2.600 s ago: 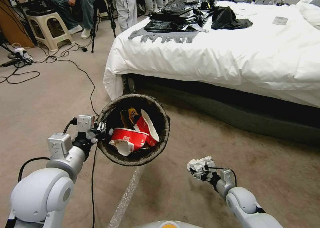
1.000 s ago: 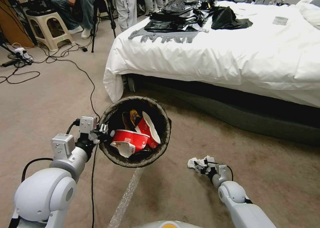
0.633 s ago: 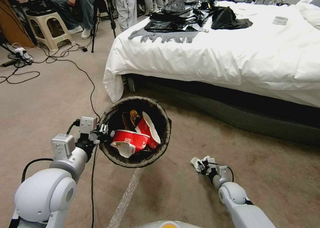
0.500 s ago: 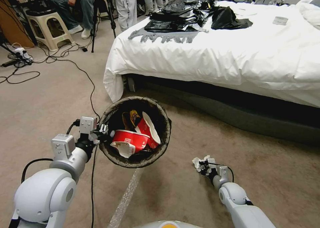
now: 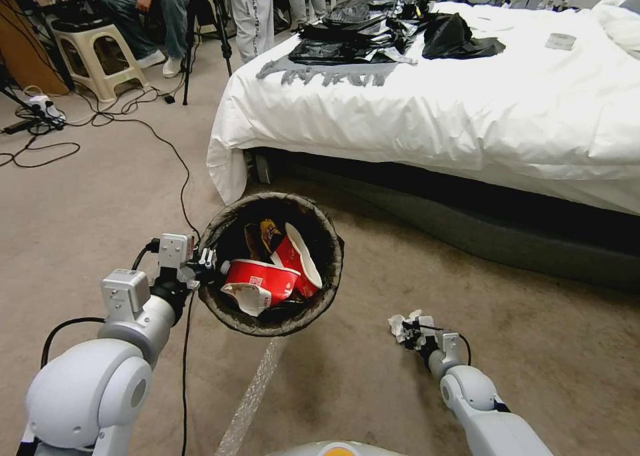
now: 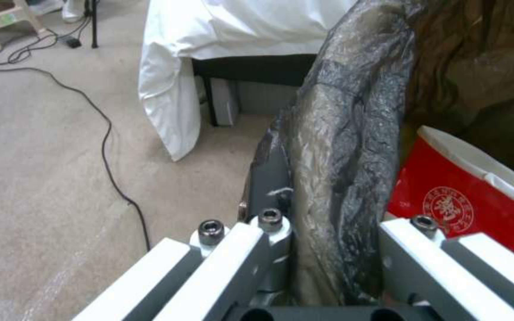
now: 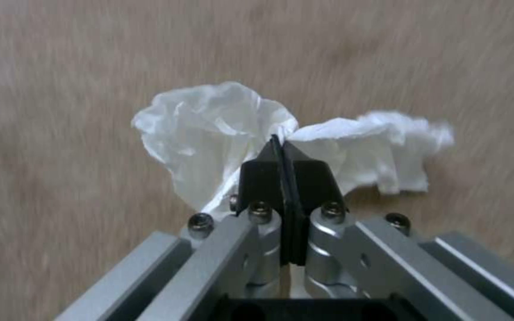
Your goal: Pick up the trash bin, then pick up the garbage from the floor and place it into the trash bin.
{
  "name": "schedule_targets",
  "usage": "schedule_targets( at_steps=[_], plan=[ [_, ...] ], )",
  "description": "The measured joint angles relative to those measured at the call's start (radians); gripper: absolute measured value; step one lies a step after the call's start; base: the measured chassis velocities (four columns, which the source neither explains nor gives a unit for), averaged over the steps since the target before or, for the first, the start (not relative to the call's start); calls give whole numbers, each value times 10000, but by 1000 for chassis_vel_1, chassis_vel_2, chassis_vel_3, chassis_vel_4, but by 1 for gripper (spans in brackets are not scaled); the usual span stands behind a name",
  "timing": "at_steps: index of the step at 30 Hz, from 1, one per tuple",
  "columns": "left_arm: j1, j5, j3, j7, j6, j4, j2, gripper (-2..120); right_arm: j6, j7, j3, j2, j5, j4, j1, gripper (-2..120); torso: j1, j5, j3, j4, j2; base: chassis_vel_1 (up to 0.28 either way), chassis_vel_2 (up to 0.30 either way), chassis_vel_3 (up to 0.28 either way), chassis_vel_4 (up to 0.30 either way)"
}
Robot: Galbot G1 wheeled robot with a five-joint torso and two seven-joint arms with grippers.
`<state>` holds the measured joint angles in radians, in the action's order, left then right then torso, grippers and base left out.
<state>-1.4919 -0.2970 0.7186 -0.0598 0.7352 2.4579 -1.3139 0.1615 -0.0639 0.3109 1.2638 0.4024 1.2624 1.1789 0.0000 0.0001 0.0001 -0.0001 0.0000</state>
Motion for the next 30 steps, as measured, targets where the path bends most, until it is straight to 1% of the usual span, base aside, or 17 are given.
schedule_targets(
  at_steps=[2,4,6,7,10,12,13,14,16,17,19,21,22,23,24,25,30],
  plan=[
    [-26,0,14,0,0,33,-3,1,-39,5,138,-14,-4,237,23,0,0,0,0,1,0,0,0,0,0],
    [-69,1,33,0,0,88,-7,1,-65,-8,533,-118,-68,1021,148,0,0,0,0,3,0,0,0,0,0],
    [-71,1,33,0,0,89,-8,1,-63,-19,574,-143,-74,1121,172,0,0,0,0,2,0,0,0,0,0],
    [-87,20,29,0,-1,95,-37,1,-9,-126,794,-317,-105,1764,305,0,0,-1,0,0,0,0,0,0,0],
    [-96,46,-1,0,-11,98,-60,1,43,-256,1018,-479,-162,2368,431,0,0,-3,-1,0,0,0,0,0,0],
    [-100,57,-46,-3,-11,112,-67,1,235,-423,1320,-773,-80,3721,679,0,0,4,-1,2,0,0,0,0,0],
    [-100,57,-46,-3,-11,112,-67,1,235,-423,1320,-773,-80,3721,679,0,0,4,-1,2,0,0,0,0,0],
    [-98,60,-53,-2,-12,114,-61,1,294,-438,1452,-915,12,4381,777,0,0,-8,-1,0,0,0,0,0,0],
    [-90,58,-64,-2,-12,115,-28,1,481,-403,1594,-1141,270,5430,921,0,0,4,0,-1,0,0,0,0,0],
    [-90,58,-64,-2,-12,115,-28,1,481,-403,1594,-1141,270,5430,921,0,0,4,0,-1,0,0,0,0,0],
    [-86,58,-87,0,-11,113,11,1,862,-228,1704,-1398,735,6742,990,0,0,-6,-1,-1,0,0,0,0,0],
    [-92,56,-101,-3,-11,113,20,1,1023,-157,1700,-1485,866,7273,993,0,0,4,0,0,0,0,0,0,0],
    [-102,56,-120,-3,-10,110,29,1,1181,-74,1666,-1617,1003,7925,978,0,0,2,-1,0,0,0,0,0,0],
    [-102,56,-120,-3,-10,110,29,1,1181,-74,1666,-1617,1003,7925,978,0,0,2,-1,0,0,0,0,0,0],
    [-107,59,-137,-3,-10,96,33,1,1301,-8,1579,-1772,1126,8476,961,0,0,-8,-1,2,0,0,0,0,0],
    [-87,70,-190,-5,-8,28,54,1,1606,95,1214,-2128,1382,9676,882,0,0,-3,-1,0,0,0,0,0,0],
    [-30,91,-309,-5,-6,-37,72,1,2101,131,424,-2326,1671,10934,580,0,0,-3,-1,1,0,0,0,0,0]
  ],
)
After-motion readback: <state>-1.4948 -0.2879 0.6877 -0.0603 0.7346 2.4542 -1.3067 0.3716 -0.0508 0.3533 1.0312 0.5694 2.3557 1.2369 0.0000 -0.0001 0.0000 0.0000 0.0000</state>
